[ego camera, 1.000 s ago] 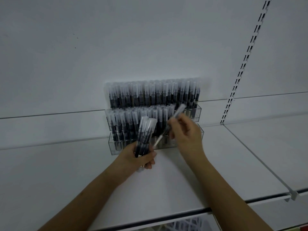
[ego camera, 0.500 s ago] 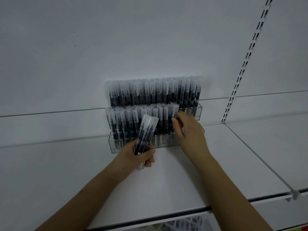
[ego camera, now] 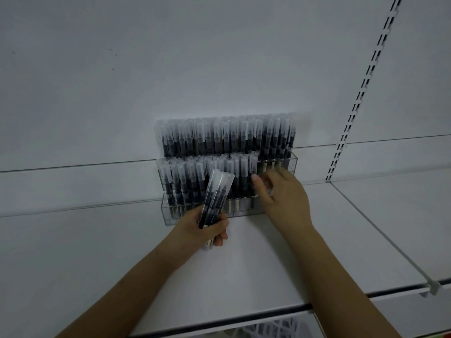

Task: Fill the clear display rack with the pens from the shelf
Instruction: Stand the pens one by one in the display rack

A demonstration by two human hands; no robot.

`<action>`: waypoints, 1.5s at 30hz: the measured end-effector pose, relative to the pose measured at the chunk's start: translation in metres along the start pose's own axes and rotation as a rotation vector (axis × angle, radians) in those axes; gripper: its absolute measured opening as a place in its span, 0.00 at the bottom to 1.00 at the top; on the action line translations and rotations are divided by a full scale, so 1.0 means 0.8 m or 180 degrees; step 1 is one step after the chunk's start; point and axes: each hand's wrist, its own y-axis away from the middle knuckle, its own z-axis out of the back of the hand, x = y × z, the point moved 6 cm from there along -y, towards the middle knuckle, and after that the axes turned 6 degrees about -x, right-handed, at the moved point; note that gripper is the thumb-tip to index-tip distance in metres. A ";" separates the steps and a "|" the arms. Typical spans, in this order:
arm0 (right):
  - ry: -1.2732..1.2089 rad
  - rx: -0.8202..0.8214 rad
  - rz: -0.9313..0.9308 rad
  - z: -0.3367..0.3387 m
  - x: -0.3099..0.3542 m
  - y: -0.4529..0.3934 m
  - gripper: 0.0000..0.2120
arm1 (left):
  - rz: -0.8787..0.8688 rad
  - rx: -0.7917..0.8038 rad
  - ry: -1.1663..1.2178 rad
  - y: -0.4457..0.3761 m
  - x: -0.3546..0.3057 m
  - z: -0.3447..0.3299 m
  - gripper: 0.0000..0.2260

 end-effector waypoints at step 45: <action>0.0636 0.1058 0.0564 0.004 0.015 -0.084 0.12 | 0.0037 -0.0588 -0.0449 -0.008 -0.022 -0.058 0.04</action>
